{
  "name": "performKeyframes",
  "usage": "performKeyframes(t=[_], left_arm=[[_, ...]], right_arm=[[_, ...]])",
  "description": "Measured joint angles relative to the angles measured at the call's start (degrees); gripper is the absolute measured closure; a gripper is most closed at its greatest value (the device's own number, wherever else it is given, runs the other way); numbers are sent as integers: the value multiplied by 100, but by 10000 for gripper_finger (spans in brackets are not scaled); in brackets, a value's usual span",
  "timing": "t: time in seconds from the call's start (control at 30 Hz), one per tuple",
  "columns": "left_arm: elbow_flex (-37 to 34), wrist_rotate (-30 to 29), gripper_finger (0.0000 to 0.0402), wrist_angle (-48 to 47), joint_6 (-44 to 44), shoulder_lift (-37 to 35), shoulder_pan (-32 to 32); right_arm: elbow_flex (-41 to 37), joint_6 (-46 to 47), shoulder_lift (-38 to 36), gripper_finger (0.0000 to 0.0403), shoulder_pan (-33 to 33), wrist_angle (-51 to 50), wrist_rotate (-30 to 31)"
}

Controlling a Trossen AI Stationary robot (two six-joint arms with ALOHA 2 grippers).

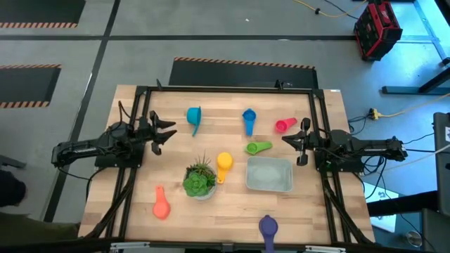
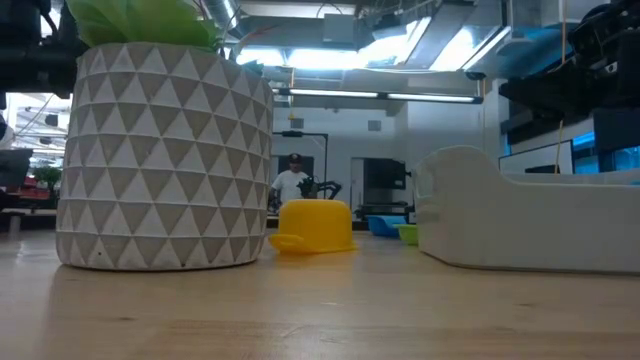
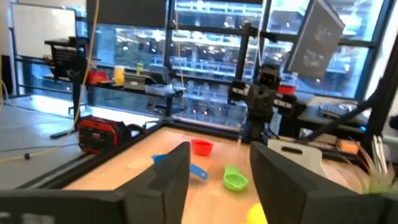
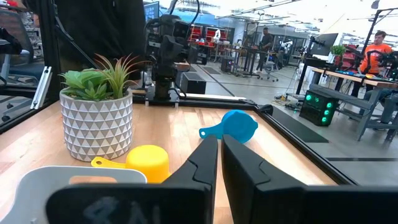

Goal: Nest measuring cups in basket
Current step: Put the light blue measuring cup into the grey bin

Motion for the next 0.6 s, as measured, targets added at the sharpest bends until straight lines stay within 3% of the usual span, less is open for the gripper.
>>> performKeyframes(t=[0.3, 0.6], left_arm=[[0, 11, 212, 919, -3, 162, 0], [399, -386, 213, 1184, -3, 1168, -2]], right_arm=[[1, 0, 0, 375, 0, 0, 0], [-1, 0, 1, 375, 1, 2, 2]])
